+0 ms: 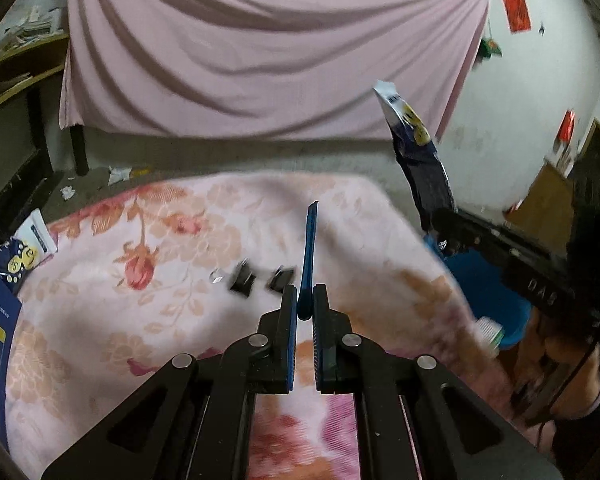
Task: Collect trash
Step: 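Carry the tube packet and blue clip in both tools over the blue basin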
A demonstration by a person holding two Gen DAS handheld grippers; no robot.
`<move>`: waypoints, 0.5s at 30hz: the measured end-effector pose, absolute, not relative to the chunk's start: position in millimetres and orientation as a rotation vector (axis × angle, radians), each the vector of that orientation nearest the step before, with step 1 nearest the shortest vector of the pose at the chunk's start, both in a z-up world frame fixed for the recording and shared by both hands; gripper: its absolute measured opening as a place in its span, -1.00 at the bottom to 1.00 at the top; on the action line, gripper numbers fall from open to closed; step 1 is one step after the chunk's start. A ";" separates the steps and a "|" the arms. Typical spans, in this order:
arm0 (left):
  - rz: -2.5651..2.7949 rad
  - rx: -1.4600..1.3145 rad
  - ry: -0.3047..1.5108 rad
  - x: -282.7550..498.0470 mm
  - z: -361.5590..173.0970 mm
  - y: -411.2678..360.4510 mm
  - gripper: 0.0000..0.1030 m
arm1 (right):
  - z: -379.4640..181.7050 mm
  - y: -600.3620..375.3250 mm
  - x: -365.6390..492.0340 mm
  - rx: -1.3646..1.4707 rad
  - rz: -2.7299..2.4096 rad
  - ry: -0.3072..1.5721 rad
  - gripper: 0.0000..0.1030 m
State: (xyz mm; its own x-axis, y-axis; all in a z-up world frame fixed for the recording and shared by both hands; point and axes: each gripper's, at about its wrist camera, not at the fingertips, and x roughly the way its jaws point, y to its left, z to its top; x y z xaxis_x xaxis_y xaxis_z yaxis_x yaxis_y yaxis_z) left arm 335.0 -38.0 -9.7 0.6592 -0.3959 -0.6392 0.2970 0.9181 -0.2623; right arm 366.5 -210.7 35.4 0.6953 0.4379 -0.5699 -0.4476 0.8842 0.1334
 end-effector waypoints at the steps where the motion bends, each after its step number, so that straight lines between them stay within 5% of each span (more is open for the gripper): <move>1: -0.392 -0.148 0.733 334.0 -2.5 -39.3 -0.91 | 39.2 -213.9 363.1 -0.006 0.485 0.611 -0.75; 15: -0.460 -0.141 0.411 312.7 99.0 -110.3 -0.91 | 96.6 -272.8 318.5 0.108 0.365 0.301 -0.75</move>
State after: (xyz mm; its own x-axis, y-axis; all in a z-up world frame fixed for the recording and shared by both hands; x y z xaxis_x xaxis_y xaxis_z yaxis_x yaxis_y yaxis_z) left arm 312.7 -110.3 99.0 0.8159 -0.4580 -0.3527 0.4021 0.8880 -0.2230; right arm 318.5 -272.8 96.6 0.8902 0.3668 -0.2702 -0.3349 0.9290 0.1577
